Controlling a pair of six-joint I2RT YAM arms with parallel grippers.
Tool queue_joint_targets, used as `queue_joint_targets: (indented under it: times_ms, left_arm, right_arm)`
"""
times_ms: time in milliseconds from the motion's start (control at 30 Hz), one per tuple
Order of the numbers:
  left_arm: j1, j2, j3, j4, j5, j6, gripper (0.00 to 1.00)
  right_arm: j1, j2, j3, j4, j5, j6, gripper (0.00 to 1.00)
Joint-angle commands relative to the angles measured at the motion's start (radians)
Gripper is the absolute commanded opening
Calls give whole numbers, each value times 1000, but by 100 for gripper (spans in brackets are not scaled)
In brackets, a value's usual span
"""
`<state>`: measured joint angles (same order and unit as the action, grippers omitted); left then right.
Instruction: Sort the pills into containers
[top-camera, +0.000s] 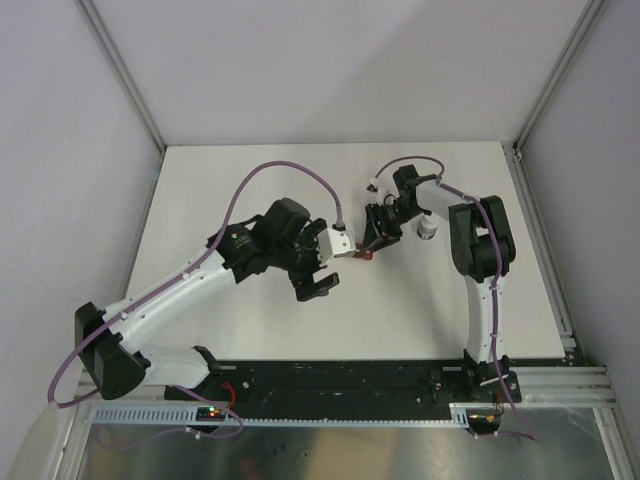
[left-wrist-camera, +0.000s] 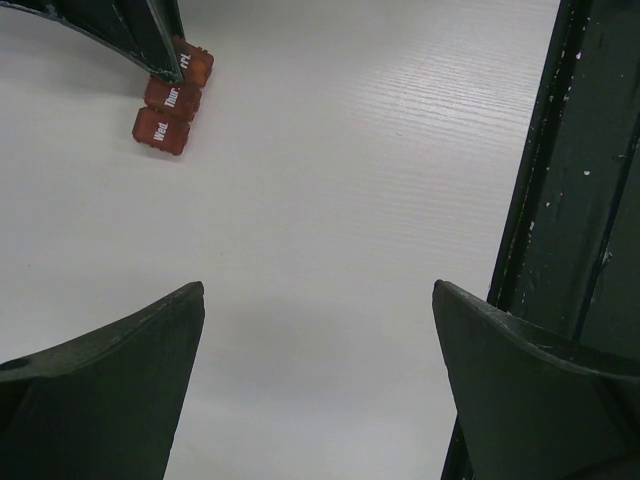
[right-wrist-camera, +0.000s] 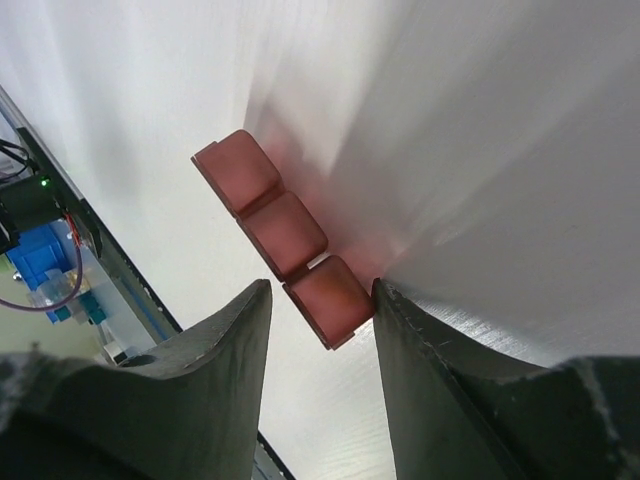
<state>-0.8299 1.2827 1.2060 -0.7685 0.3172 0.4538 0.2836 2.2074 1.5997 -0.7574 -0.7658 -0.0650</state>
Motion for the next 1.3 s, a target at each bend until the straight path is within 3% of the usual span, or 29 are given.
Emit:
queue_joint_targets:
  times_ms: [0,333,800,1067,1267]
  left_arm:
    - [-9,2,-2,18,-1,18,98]
    - [-11,-2,-4,18,-11,19,98]
    - [-14,-11,-13,34,-64,15,98]
    - [-15,-8,-19,68,-154,2,98]
    - [-14,7,-17,103,-287,-7,98]
  right_arm:
    - [1,0,46,-9,34,-27,50]
    - [7,-75,32,21,132,-50,53]
    - [50,-310,-97,179,452,-108,58]
    - [25,-432,-138,209,592,-153,59]
    - [-70,-522,-157,193,587,-131,60]
